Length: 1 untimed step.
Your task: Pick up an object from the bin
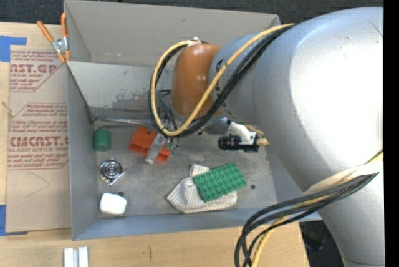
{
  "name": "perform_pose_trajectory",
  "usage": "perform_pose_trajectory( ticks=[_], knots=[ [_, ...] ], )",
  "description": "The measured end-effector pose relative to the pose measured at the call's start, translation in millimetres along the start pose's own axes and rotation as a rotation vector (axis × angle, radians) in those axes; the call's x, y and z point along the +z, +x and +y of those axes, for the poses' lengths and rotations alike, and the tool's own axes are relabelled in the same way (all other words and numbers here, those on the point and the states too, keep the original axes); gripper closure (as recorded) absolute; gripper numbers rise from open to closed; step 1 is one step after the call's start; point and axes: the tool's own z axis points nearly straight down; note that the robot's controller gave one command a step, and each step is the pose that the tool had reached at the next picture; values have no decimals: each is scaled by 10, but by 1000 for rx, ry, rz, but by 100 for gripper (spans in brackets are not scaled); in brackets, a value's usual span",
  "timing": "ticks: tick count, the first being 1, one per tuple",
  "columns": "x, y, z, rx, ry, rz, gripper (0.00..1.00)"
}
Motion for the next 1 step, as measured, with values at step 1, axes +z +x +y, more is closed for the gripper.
perform_pose_trajectory(
  ticks=[1],
  knots=[
    [3, 119, 110, -2, -6, -4, 100]
  ],
)
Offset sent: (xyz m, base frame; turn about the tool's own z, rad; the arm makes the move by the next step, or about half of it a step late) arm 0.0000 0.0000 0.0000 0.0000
